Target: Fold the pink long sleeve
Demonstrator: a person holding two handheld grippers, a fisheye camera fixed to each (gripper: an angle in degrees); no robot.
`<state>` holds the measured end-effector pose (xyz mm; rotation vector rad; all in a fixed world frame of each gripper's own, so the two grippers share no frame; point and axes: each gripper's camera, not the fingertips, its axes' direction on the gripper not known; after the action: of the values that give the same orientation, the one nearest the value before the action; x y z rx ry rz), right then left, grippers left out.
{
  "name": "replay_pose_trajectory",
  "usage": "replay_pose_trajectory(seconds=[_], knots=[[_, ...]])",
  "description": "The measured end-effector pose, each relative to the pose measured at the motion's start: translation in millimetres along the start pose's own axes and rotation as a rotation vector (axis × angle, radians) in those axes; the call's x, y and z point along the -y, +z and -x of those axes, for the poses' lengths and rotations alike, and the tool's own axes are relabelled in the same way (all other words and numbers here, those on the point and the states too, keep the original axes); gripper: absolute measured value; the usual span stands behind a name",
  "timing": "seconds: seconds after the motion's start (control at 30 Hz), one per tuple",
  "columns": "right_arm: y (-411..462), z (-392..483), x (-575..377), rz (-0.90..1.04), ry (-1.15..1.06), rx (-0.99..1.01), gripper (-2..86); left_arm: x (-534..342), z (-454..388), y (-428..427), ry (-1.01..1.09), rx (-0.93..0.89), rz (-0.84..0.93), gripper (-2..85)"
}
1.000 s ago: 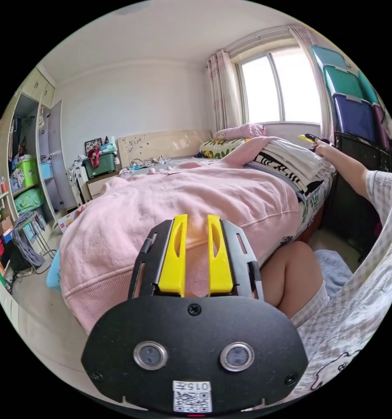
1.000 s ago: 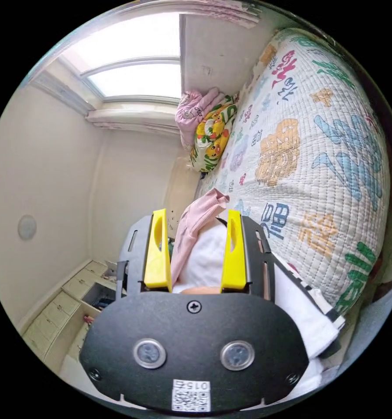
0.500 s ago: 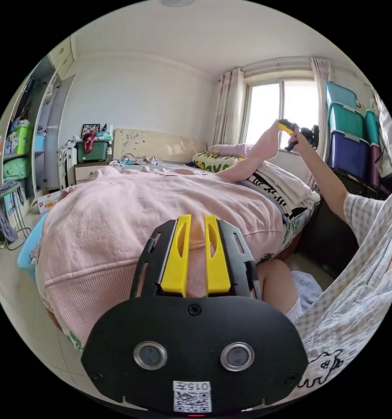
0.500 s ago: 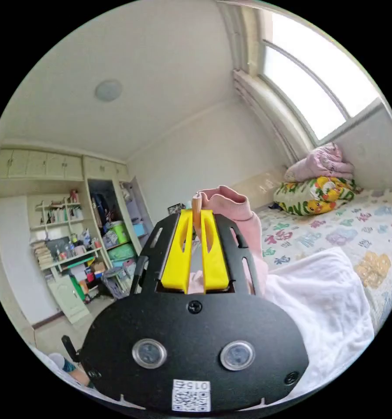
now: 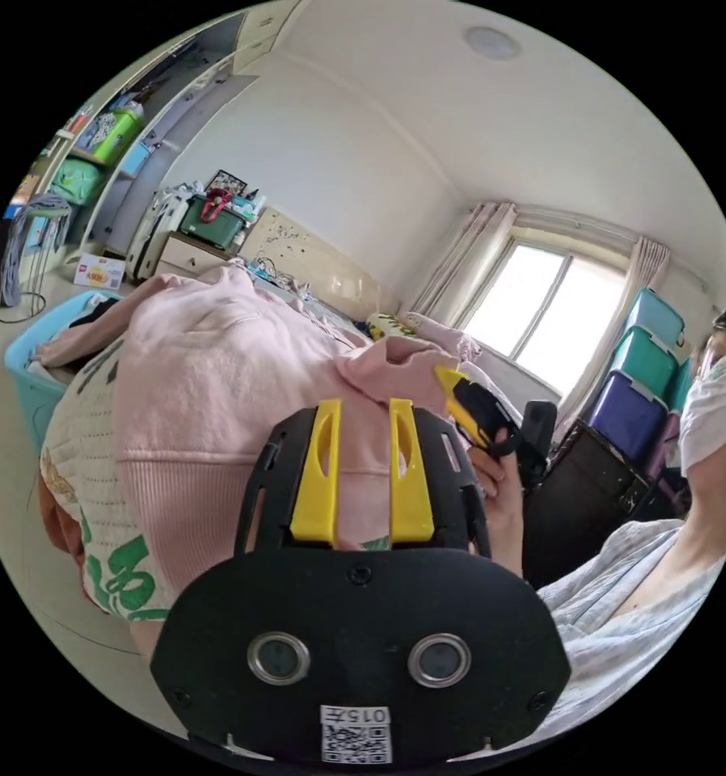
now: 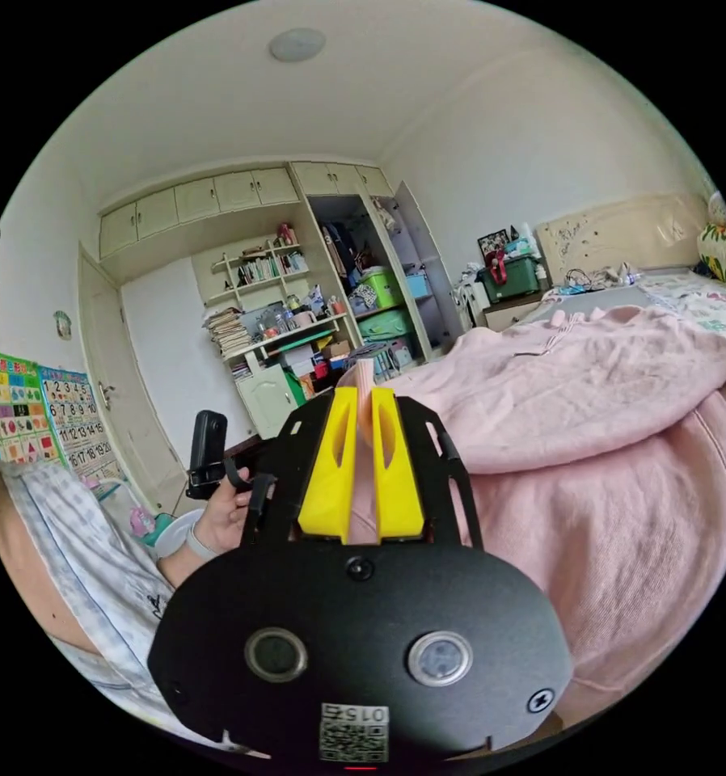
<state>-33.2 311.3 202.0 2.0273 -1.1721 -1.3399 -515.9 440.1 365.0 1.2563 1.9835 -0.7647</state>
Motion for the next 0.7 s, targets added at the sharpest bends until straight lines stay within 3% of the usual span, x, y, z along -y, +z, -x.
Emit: replay_pose_trajectory(seconds=[0.13,0.37,0.7], knots=[[17.9,27.8,-26.4,0.078,-0.138,-0.101,3.3,-22.2,25.8,2.2,-0.099,-0.213,-0.021,12.2],[46.3,58.1,-97.2,0.156,-0.290,-0.233,4.4,-88.7,60.6,-11.3,-0.196,-0.320,-0.044,13.0],[71.0,82.9,-164.2,0.191,-0.482,-0.394,6.0,-157.1,41.3,-24.1,-0.055,-0.084,-0.031,10.9]])
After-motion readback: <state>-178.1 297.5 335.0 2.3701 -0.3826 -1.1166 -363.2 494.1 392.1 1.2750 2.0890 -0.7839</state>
